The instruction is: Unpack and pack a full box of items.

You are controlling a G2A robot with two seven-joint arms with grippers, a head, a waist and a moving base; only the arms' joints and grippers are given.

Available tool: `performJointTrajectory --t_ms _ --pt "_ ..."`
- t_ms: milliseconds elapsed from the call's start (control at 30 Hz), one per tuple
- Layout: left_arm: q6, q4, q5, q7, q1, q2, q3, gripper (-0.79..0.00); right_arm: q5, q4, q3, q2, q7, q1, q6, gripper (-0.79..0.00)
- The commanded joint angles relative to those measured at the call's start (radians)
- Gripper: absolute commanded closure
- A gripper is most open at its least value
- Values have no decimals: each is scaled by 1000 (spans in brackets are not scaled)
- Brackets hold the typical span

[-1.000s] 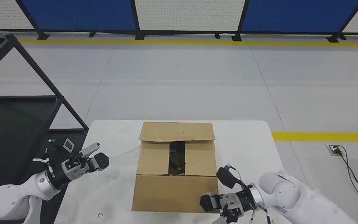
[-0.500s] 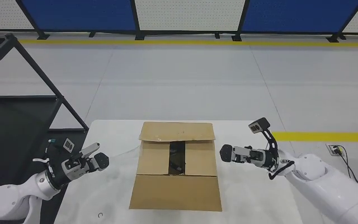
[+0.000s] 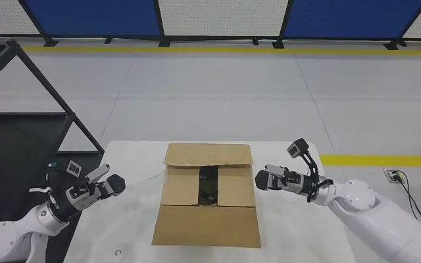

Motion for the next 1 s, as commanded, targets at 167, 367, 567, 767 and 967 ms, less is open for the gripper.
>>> performJointTrajectory --t_ms 167,367,567,767,967 --pt "-18 5 -23 13 6 3 -1 -785 -19 81 -14 -72 -84 23 140 -785" --pt "-18 5 -23 13 6 3 -1 -785 -20 152 -10 -131 -92 45 151 -785" --pt "-18 5 -23 13 6 3 -1 -785 -17 215 5 -188 -92 71 114 -785" --pt "-18 5 -23 13 6 3 -1 -785 -128 230 18 -239 -235 111 50 -785" --pt "-18 5 -23 13 6 3 -1 -785 -156 249 18 -280 -253 147 82 -785"
